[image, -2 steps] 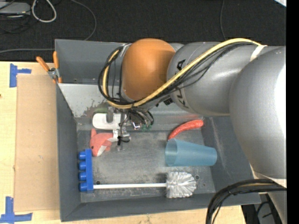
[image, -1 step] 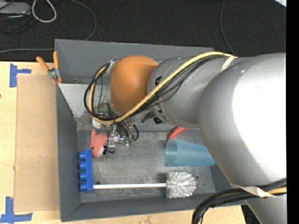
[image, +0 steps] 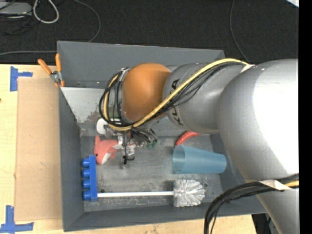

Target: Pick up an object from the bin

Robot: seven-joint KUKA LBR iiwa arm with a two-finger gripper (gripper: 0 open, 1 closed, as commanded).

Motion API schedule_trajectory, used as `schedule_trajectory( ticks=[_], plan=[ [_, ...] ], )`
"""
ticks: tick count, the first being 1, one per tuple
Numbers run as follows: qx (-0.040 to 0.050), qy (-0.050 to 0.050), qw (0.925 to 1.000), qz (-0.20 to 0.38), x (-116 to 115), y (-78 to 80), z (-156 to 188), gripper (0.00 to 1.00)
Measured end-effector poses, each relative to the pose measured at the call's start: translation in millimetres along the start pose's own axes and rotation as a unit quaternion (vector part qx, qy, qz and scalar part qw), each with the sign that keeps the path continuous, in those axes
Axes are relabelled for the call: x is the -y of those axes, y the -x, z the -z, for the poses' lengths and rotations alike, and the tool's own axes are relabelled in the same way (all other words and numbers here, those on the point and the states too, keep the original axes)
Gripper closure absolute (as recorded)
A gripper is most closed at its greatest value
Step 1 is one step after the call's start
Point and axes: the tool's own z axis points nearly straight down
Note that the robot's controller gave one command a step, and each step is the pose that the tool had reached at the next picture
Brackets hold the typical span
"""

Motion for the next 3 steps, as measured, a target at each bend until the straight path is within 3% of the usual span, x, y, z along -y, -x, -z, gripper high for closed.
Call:
schedule_trajectory(
  ticks=[1, 3],
  plan=[
    [-0.0078, 0.002, 0.9988, 0.049, -44, 9.9, 1, 1.0],
    [-0.0082, 0.003, 0.9989, 0.047, -44, 9.4, 12, 1.0]
  ],
)
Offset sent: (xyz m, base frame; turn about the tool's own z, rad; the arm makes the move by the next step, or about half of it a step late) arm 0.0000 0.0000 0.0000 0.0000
